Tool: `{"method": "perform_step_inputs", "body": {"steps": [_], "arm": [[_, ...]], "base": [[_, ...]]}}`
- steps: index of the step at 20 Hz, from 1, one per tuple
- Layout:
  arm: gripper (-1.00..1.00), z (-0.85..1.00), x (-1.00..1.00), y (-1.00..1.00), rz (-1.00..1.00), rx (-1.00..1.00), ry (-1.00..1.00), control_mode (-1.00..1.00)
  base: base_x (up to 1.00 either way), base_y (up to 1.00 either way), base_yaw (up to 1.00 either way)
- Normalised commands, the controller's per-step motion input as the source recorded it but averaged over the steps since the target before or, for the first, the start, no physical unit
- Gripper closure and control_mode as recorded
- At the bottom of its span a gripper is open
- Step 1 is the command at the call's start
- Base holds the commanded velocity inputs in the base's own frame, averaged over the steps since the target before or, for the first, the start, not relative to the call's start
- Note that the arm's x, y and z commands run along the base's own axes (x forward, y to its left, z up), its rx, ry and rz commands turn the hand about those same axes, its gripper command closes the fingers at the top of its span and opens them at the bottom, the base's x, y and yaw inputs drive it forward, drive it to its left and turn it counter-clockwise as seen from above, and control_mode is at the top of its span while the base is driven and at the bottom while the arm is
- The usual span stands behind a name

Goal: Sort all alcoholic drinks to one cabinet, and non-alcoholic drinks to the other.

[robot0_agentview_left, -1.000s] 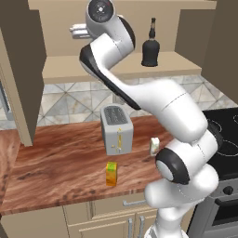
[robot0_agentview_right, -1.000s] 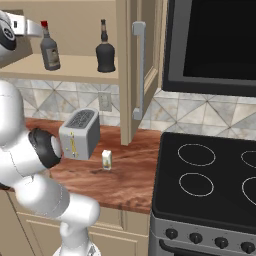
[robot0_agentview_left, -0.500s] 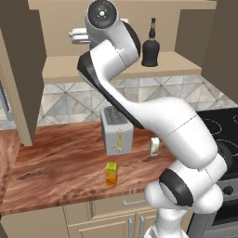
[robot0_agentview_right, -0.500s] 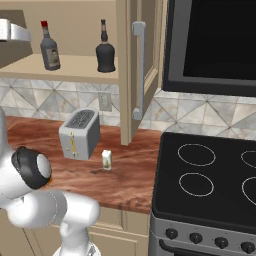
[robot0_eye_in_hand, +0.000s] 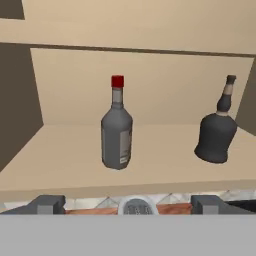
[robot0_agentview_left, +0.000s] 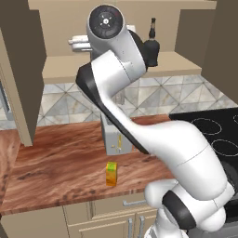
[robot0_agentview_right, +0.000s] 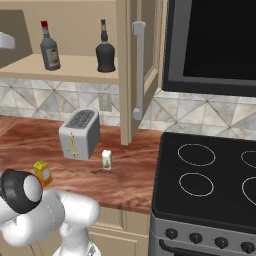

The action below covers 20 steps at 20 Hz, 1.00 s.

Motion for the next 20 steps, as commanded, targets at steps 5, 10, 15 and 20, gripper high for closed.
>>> {"method": "perform_step_inputs", "body": {"steps": [5, 10, 15, 20], "arm": [[-1.00, -0.20, -0.48, 0.00, 0.00, 0.00, 0.01, -1.00], [-1.00, -0.31, -0.32, -0.01, 0.00, 0.00, -0.01, -1.00], [-1.00, -0.40, -0.17, -0.06, 0.00, 0.00, -0.01, -1.00], [-1.00, -0.47, -0.19, -0.01, 0.00, 0.00, 0.05, -1.00]], "base": [[0.00, 0.00, 0.00], [0.00, 0.00, 0.00], [0.00, 0.00, 0.00], [0.00, 0.00, 0.00]]}}
